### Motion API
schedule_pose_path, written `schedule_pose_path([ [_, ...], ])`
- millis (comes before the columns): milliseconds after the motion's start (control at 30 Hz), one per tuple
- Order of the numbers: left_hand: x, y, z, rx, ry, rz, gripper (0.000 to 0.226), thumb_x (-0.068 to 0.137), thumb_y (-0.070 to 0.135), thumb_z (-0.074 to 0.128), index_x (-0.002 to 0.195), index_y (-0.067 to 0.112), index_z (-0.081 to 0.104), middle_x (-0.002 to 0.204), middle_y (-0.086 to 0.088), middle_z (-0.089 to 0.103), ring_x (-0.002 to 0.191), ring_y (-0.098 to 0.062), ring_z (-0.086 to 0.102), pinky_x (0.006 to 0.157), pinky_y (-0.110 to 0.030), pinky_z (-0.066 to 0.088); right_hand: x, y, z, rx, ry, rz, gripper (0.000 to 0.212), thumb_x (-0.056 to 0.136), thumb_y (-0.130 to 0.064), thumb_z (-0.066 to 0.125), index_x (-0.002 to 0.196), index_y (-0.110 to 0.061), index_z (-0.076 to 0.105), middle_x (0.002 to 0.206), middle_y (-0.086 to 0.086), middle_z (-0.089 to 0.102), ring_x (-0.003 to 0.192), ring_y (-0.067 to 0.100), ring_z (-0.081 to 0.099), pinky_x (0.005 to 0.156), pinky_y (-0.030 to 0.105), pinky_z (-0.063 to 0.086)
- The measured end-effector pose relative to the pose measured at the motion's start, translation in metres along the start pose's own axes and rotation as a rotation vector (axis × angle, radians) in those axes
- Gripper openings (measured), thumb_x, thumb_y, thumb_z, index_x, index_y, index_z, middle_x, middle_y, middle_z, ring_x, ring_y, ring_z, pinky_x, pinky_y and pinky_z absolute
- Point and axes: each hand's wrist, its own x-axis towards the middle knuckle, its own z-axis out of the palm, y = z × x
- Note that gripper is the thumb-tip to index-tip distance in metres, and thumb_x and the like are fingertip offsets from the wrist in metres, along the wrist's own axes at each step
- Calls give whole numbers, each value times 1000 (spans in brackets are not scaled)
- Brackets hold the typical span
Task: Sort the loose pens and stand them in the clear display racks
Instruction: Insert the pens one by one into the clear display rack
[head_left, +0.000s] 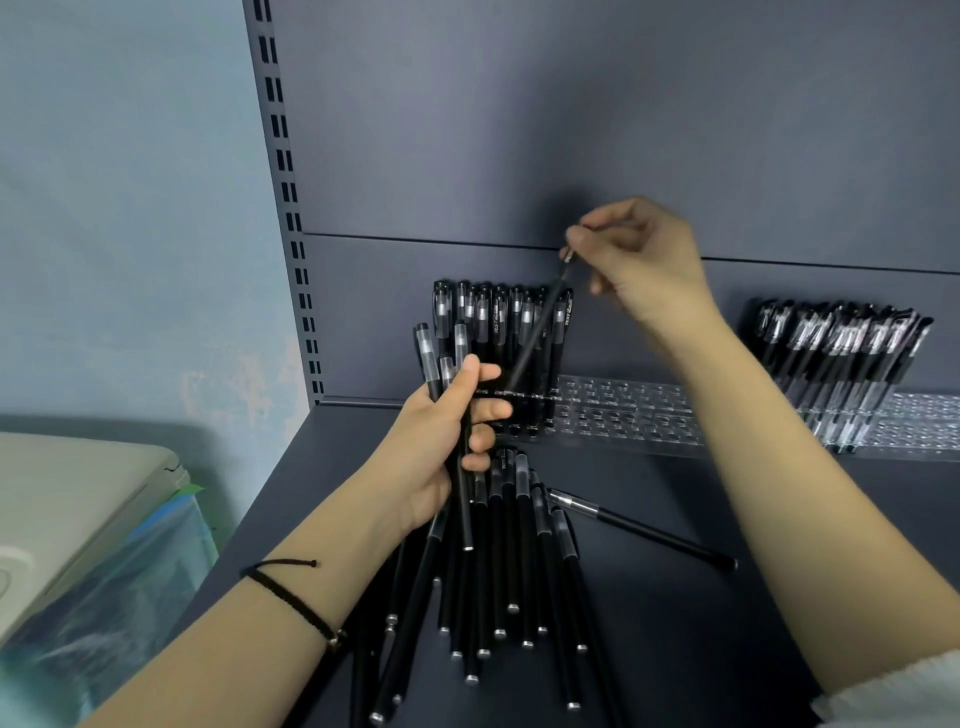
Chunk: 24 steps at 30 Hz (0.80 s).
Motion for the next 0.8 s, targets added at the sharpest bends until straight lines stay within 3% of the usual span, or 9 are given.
schedule_pose_path([
  [100,4,-2,-1,-22,22,-7,31,98,42,47,111,14,53,57,5,49,39,-5,29,35,-16,25,7,8,-13,-233,82,-78,18,89,-16,69,83,-26,55,75,1,66,45,2,49,52,21,46],
  [300,7,-2,-4,-123,36,-53,22,101,38,46,104,17,42,57,2,48,38,-6,29,33,-17,25,11,21,-13,-326,70,-119,24,86,-19,72,78,-32,54,79,1,65,59,8,54,64,30,48],
  [567,6,-3,-3,-77,20,-30,21,100,39,47,102,21,55,58,3,51,40,-6,35,34,-17,29,10,21,-13,-343,15,-139,25,85,-18,73,76,-31,53,76,-5,62,62,9,53,64,29,47],
  [700,6,-3,-3,-73,19,-25,22,99,42,48,104,22,57,58,4,52,41,-6,36,35,-18,31,8,11,-20,-318,-86,-110,22,85,-15,73,78,-26,55,80,5,66,61,14,54,57,26,48],
  [800,6,-3,-3,-70,17,-24,22,99,42,48,104,23,57,58,4,51,41,-6,36,35,-17,31,9,9,-26,-345,-139,-112,21,83,-16,75,77,-26,57,83,10,69,67,14,55,61,27,47],
])
